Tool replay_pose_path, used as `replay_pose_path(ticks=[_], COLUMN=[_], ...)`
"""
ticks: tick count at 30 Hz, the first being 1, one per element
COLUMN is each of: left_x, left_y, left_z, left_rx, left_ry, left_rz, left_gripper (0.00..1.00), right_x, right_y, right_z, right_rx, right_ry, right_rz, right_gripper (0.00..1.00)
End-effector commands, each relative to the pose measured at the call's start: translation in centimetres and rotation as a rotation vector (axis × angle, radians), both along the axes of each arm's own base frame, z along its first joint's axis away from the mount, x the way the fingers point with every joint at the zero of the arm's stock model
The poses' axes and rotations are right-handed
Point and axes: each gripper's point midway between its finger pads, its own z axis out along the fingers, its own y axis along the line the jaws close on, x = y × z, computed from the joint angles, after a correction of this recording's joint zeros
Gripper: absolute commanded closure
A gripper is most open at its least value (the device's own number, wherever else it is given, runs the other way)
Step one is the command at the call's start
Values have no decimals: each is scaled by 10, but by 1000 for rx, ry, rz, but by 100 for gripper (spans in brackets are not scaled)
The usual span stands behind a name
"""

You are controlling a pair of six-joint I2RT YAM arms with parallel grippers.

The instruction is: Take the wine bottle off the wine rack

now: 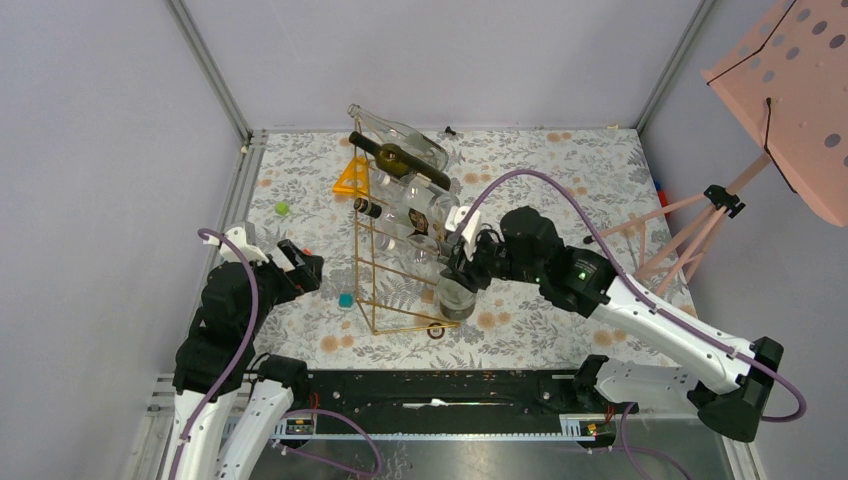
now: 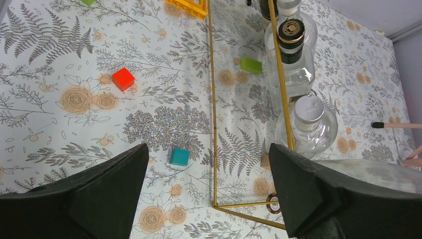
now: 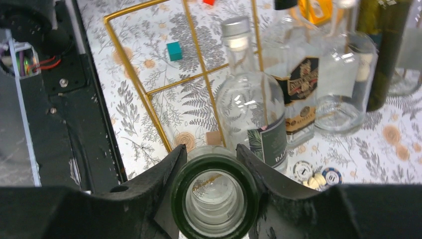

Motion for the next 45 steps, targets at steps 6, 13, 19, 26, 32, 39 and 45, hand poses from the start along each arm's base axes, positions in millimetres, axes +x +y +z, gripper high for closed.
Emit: replay_pose_path(ticks=[6,13,19,26,32,39,45], left_x=[9,11,11,12,12,12,12], left_y=[-2,-3,-2,-4,-4,-5,-5], left_z=[7,6,6,6,7,7,8], left_rx=[-6,-6,-7,-9,-11,-13,-14], left_ry=[-26,-18,-20,-17,-25,-29,-31], left_rz=[-7,-9,-6,-17,-18,-24,-26], left_gripper=[1,1,1,1,1,1,1], right_x=[48,83,123,187,244,303,344], right_y=[-35,-67,-102,-148,-194,-234,-255], right_z=[89,87,96,113,127,138,133], right_rx=[270,243,298,300,341,336,317], right_ry=[-55,-55,-8,-56,-69,-135,-166], right_rz=[-267,-484,-694,-959,-1142,-1268,-1313], right_gripper=[100,100,100,100,100,100,100])
